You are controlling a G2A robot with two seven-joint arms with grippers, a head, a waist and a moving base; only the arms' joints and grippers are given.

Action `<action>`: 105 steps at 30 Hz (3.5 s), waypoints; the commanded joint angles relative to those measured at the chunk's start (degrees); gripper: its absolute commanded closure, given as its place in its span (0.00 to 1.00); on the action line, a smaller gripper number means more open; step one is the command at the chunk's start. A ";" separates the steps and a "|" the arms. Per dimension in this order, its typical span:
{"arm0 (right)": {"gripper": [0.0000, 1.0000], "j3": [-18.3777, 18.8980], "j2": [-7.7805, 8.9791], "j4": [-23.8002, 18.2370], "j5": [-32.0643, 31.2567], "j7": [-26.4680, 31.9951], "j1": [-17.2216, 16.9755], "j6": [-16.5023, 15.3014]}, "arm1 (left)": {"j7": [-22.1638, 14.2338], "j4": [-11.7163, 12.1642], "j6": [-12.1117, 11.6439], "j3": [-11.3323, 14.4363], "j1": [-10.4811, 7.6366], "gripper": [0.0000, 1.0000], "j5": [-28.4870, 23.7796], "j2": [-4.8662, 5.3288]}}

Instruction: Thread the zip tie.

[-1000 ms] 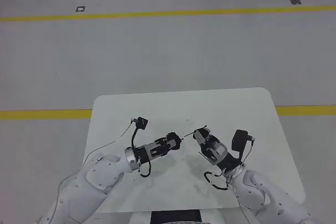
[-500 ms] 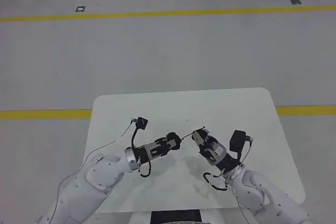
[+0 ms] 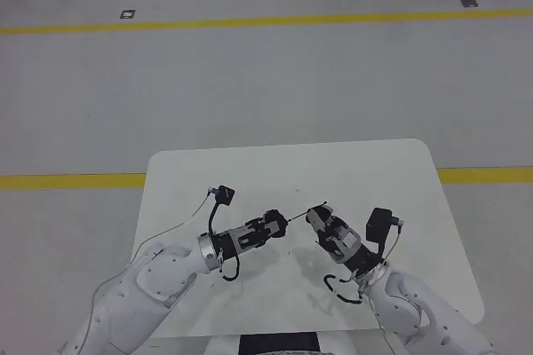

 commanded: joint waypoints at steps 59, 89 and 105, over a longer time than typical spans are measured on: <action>1.00 -3.80 0.63 2.18 0.75 0.17 2.73 0.00 | 0.00 0.00 0.00 0.00 0.00 1.00 0.00 0.00; 1.00 -6.02 0.95 3.84 3.39 1.33 4.62 0.00 | 0.00 0.00 0.00 0.00 0.00 1.00 0.00 0.00; 1.00 -7.41 1.13 3.69 3.37 0.68 5.42 0.00 | 0.00 0.00 0.00 0.00 0.00 1.00 0.00 0.00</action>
